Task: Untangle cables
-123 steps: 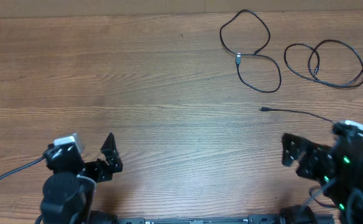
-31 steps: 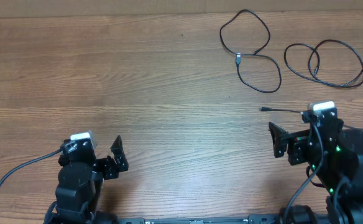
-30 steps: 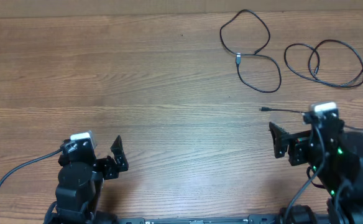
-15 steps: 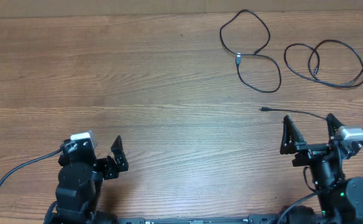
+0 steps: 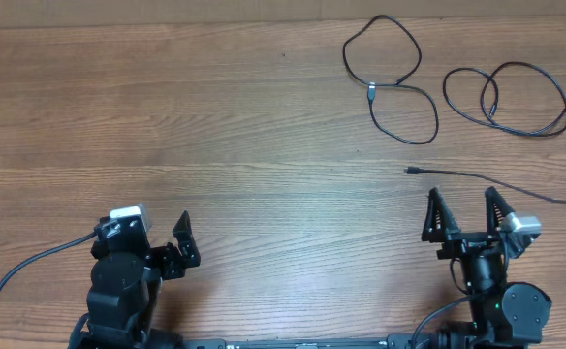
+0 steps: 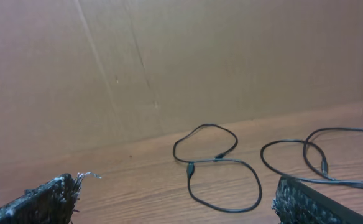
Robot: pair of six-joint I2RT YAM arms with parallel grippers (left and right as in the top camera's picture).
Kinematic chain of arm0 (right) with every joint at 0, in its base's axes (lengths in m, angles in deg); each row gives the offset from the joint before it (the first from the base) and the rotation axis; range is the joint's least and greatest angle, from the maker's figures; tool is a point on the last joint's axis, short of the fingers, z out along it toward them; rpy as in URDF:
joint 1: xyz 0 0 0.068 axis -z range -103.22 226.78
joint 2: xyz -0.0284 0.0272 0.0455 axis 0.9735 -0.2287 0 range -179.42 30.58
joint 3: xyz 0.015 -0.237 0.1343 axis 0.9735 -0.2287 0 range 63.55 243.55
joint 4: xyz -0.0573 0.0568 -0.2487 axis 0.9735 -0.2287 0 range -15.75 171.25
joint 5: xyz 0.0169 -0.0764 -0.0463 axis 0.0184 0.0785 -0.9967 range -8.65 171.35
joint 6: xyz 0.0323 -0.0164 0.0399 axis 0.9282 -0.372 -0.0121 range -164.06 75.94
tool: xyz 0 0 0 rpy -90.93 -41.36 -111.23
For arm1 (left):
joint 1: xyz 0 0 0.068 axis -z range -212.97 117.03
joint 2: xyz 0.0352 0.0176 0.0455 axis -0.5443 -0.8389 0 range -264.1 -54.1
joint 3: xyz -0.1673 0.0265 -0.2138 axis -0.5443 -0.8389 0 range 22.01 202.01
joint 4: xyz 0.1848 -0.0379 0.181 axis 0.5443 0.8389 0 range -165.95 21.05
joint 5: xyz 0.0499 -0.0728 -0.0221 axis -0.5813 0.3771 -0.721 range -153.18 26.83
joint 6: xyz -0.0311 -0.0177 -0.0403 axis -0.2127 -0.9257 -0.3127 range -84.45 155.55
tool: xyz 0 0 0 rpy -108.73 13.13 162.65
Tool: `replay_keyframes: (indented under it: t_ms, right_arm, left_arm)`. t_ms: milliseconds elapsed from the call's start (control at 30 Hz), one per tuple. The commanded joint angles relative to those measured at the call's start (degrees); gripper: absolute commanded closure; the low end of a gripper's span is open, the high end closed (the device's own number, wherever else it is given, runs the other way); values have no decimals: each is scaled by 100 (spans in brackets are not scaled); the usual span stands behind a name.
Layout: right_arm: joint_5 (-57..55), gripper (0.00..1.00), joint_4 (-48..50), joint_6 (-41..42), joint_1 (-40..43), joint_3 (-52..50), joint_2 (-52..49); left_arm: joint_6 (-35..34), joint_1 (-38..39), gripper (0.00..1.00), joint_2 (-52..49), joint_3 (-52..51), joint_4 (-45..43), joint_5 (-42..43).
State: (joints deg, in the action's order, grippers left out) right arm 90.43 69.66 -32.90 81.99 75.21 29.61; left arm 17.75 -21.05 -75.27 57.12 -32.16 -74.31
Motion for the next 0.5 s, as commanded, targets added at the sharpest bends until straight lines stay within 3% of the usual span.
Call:
replay_keyframes:
  t_ms: [0, 467]
  right_arm:
    - [-111, 0, 39, 85, 24, -149, 76]
    - [-251, 0, 39, 118, 24, -791, 81]
  left_arm:
    - [107, 11, 0, 13, -13, -4, 26]
    - [109, 11, 1, 13, -13, -4, 26]
